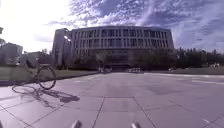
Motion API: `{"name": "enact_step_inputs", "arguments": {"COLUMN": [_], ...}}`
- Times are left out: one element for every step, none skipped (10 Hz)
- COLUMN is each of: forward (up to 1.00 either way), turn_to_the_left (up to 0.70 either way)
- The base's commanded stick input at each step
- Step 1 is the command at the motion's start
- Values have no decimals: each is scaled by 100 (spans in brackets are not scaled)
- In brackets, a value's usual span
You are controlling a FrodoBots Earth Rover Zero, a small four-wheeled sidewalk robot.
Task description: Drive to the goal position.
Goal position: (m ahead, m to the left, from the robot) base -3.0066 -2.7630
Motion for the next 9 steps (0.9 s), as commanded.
{"name": "enact_step_inputs", "arguments": {"forward": [6, 0, 0, 0, 0, 0, 0, 0, 0], "turn_to_the_left": [0, 0, 0, 0, 0, 0, -29, -56, -64]}}
